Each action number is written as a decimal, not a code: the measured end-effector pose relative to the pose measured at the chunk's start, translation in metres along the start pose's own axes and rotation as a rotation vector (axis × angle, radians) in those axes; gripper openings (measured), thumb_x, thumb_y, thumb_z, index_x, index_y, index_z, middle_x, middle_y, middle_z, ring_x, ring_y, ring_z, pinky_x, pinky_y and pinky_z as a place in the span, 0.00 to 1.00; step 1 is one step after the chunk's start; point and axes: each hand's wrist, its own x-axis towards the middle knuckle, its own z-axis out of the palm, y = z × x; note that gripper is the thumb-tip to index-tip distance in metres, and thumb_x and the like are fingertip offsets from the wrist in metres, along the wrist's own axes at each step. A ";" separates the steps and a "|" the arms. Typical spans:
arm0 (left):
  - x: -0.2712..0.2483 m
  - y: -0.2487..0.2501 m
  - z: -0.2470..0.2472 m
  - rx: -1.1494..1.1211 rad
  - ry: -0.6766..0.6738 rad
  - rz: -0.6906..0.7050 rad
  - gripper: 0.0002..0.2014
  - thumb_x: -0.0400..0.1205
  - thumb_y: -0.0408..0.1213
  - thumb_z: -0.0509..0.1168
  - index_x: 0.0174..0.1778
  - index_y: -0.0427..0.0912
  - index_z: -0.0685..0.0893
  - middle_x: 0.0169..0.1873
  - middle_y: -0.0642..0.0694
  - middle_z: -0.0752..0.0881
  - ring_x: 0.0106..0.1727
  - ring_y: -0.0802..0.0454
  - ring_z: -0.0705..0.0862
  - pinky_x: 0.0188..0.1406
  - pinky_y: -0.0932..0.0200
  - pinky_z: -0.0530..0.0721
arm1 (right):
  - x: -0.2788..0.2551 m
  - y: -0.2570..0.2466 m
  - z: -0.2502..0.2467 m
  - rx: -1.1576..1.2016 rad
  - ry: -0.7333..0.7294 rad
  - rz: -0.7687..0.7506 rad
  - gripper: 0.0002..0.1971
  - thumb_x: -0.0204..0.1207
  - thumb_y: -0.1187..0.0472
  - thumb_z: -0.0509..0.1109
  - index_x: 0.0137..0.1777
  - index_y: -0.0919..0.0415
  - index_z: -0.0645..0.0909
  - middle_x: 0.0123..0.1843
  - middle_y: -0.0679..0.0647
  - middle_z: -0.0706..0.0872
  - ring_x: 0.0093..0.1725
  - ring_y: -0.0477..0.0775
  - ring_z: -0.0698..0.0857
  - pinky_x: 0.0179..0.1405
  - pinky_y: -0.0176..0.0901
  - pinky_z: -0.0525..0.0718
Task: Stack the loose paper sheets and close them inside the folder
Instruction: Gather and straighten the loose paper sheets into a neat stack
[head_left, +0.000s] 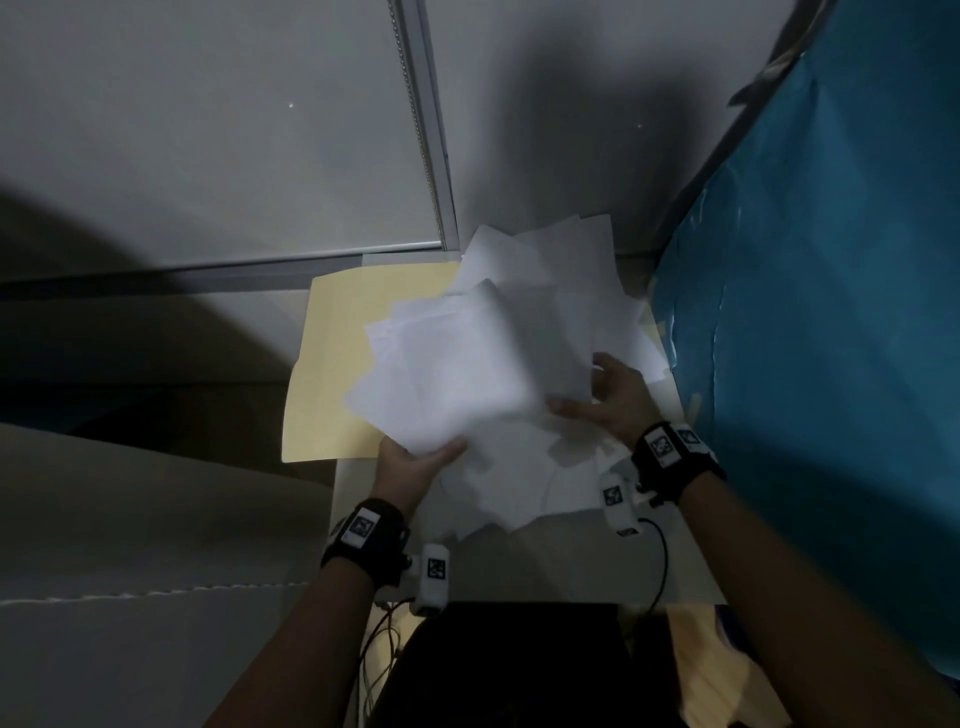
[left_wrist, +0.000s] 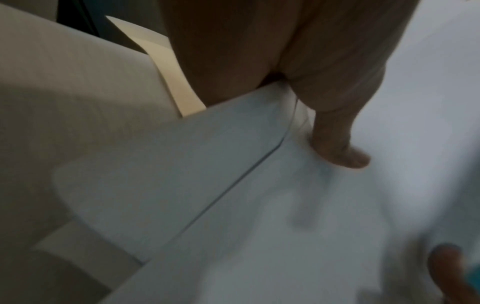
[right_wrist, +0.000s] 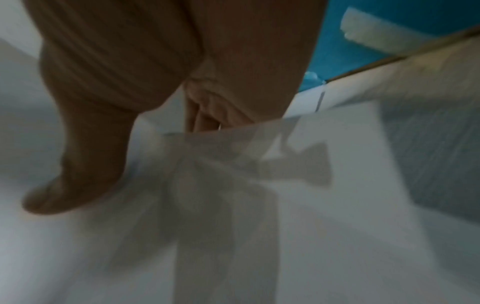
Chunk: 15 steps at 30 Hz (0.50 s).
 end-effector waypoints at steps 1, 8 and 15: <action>0.001 0.007 0.005 -0.001 -0.009 0.020 0.23 0.70 0.22 0.86 0.59 0.42 0.91 0.54 0.49 0.97 0.56 0.51 0.96 0.58 0.50 0.94 | -0.002 -0.009 0.005 0.051 -0.060 0.008 0.32 0.61 0.63 0.90 0.65 0.64 0.85 0.57 0.57 0.93 0.56 0.57 0.92 0.57 0.56 0.91; -0.020 0.066 0.039 -0.041 0.113 0.220 0.28 0.68 0.29 0.89 0.63 0.39 0.90 0.57 0.51 0.96 0.60 0.58 0.94 0.58 0.62 0.91 | -0.036 -0.057 0.027 -0.028 0.184 -0.070 0.28 0.59 0.50 0.91 0.51 0.68 0.85 0.47 0.60 0.92 0.47 0.53 0.92 0.43 0.57 0.94; -0.052 0.097 0.042 -0.017 -0.026 0.305 0.23 0.64 0.27 0.88 0.48 0.52 0.90 0.41 0.72 0.94 0.48 0.75 0.92 0.50 0.73 0.90 | -0.075 -0.076 0.017 0.025 0.134 -0.284 0.31 0.51 0.61 0.94 0.50 0.42 0.81 0.50 0.40 0.89 0.51 0.28 0.88 0.46 0.26 0.87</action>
